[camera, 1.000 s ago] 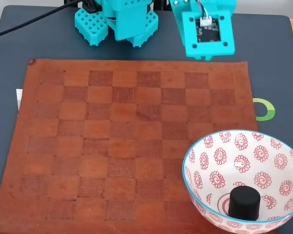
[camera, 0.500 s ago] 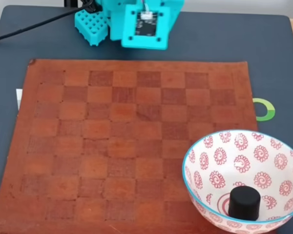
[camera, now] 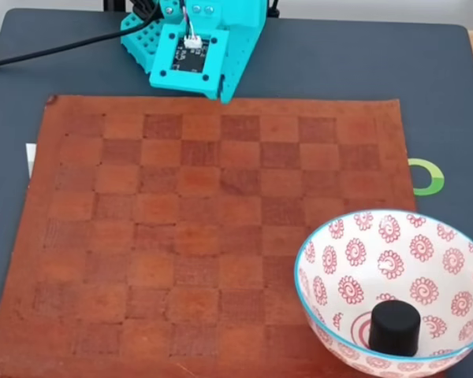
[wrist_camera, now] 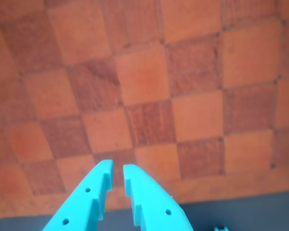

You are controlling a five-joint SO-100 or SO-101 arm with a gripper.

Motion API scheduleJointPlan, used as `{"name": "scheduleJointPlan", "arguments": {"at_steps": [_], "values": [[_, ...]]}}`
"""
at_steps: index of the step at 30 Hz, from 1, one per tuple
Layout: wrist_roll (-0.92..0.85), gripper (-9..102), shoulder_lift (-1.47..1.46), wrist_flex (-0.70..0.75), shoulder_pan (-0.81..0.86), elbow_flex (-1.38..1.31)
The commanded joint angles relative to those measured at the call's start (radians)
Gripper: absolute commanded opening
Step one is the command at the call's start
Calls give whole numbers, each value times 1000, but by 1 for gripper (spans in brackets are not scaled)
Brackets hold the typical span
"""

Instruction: Grasp a black cylinder and put it in a bowl.

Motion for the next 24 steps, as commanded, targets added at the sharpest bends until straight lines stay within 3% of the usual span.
{"name": "scheduleJointPlan", "arguments": {"at_steps": [1,10,24], "values": [[8,0,61,-80,-8,48],[8,0,215,-242,-12,241],[-9,0,578,-235,-18,439]]}}
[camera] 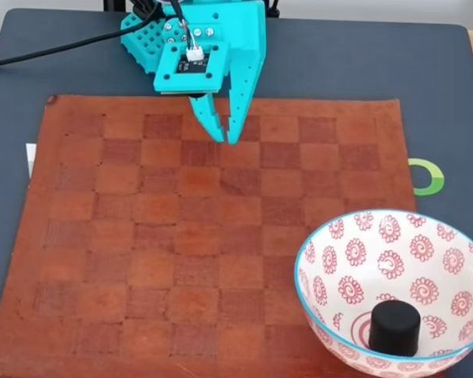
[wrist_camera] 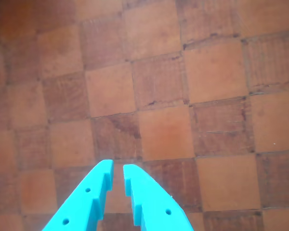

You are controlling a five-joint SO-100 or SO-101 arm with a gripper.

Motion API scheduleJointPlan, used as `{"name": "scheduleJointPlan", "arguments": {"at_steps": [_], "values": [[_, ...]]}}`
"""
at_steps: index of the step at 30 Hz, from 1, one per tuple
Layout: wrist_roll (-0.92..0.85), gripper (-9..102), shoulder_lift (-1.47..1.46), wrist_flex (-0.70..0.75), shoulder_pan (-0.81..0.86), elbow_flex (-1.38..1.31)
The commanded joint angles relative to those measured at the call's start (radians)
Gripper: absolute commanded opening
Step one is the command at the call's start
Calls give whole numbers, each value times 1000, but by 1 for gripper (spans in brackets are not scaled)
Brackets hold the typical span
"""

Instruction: Grasp a black cylinder and put it in a bowl.

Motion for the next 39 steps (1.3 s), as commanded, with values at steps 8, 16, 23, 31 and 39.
{"name": "scheduleJointPlan", "arguments": {"at_steps": [8,16,23,31,39], "values": [[-8,0,178,12,-75,80],[-9,0,212,40,-100,81],[-9,0,213,41,-97,81],[-9,0,213,41,-98,81],[-8,0,213,41,-98,81]]}}
